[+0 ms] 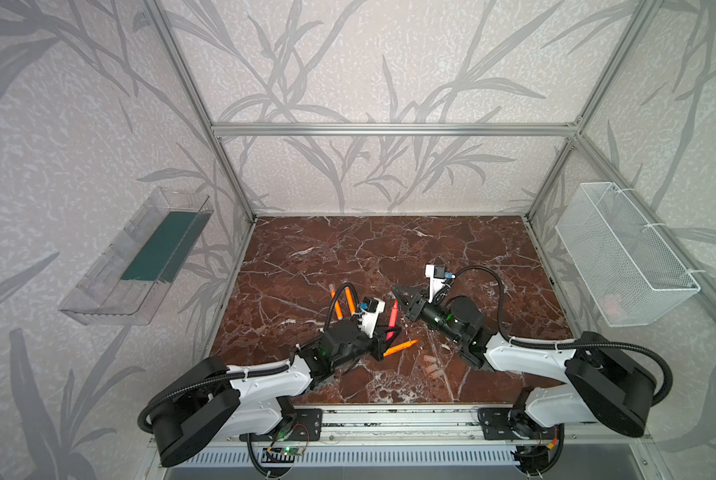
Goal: Insert the pens into the pen caps
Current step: 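Push the cap down onto the pink highlighter tip with the right gripper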
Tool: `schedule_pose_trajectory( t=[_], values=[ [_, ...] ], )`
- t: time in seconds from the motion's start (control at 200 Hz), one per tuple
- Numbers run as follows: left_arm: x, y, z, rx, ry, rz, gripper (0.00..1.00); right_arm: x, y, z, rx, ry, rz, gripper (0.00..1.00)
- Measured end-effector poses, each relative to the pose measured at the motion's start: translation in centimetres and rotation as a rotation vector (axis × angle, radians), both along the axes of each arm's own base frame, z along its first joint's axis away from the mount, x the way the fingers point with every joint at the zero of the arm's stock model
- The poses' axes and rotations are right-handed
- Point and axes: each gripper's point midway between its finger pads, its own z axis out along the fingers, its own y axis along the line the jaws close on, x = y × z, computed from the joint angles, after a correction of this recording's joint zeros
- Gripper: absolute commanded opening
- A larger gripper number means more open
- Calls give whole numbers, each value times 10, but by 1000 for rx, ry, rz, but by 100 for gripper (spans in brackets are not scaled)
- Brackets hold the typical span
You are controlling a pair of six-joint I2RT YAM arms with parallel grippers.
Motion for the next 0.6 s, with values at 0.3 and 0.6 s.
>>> schedule_pose_trajectory(
  t=[0.3,0.6],
  values=[
    [4,1,2,-6,-8,24,0,-2,-3,-8,-11,10,-7,0],
    [4,0,2,-1,7,21,0,-8,-5,-11,-3,-2,-1,0]
  ],
)
